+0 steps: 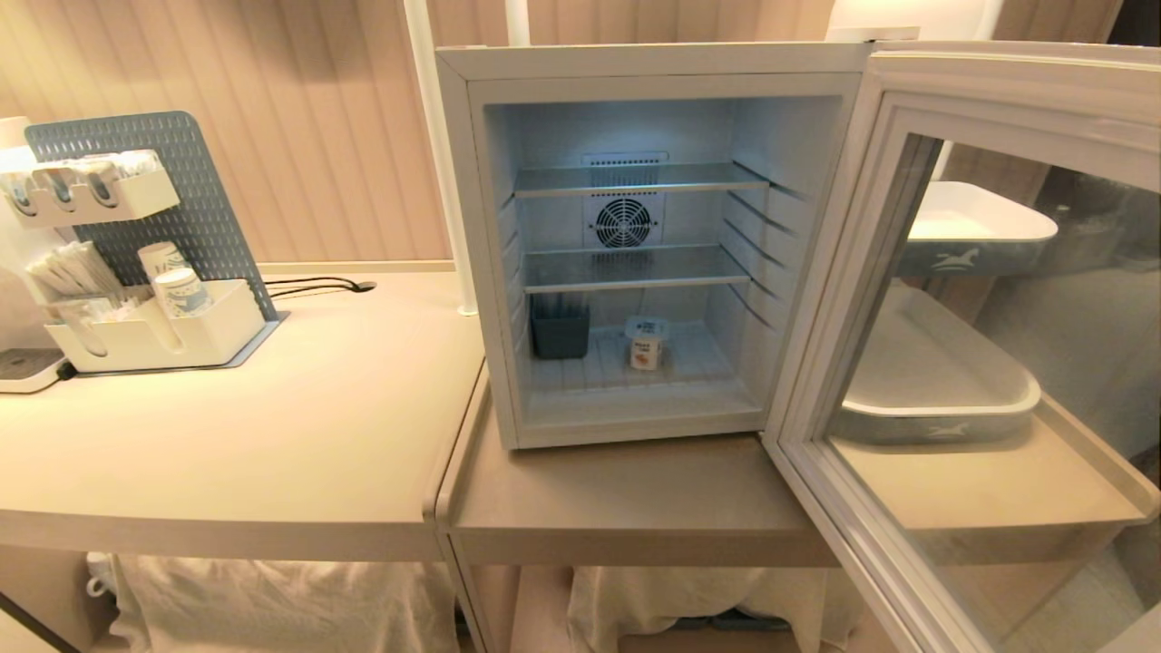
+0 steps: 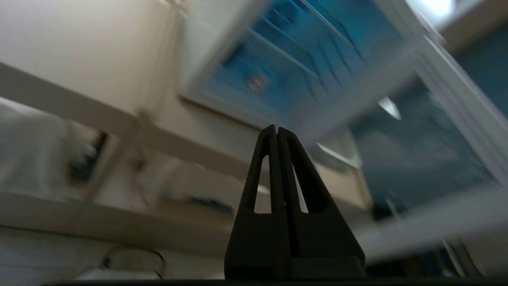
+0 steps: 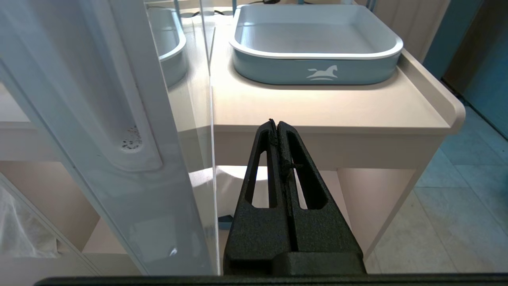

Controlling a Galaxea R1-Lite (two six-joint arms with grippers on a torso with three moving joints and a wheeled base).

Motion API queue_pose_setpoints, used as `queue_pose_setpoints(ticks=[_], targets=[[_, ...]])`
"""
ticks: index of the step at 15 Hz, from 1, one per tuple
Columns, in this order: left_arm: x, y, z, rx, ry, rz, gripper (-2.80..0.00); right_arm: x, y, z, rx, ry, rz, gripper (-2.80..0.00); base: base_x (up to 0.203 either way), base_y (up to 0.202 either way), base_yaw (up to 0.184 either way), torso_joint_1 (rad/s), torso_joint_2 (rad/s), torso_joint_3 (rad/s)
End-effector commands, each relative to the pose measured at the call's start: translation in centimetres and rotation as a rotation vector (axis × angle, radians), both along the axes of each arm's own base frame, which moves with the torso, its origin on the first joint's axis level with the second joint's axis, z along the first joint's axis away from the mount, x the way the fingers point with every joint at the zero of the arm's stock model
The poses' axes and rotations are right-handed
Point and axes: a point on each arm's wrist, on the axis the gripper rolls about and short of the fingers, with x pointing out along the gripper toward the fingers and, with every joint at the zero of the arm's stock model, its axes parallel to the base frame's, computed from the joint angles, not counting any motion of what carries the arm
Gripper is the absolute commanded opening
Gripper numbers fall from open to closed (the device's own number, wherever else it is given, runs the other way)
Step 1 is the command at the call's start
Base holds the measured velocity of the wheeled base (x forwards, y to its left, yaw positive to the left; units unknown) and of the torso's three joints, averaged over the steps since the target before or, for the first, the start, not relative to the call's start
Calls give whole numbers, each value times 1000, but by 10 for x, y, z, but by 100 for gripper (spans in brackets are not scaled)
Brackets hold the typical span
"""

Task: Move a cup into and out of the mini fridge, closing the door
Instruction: Take the yoghurt out of the freezer

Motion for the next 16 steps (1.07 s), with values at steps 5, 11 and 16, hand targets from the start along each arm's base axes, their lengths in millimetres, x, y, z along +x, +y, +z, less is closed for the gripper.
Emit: queue_pose_setpoints(ticks=[5, 11, 16], targets=[[-121, 27, -51, 304, 88, -137, -280, 0, 0, 0, 0, 3, 0, -280, 0, 0, 0, 0, 0, 0], [-195, 22, -38, 701, -357, -76, -280, 0, 0, 0, -2, 6, 2, -280, 0, 0, 0, 0, 0, 0], [-192, 69, -75, 644, -305, -187, -280, 0, 0, 0, -2, 8, 2, -280, 0, 0, 0, 0, 0, 0]])
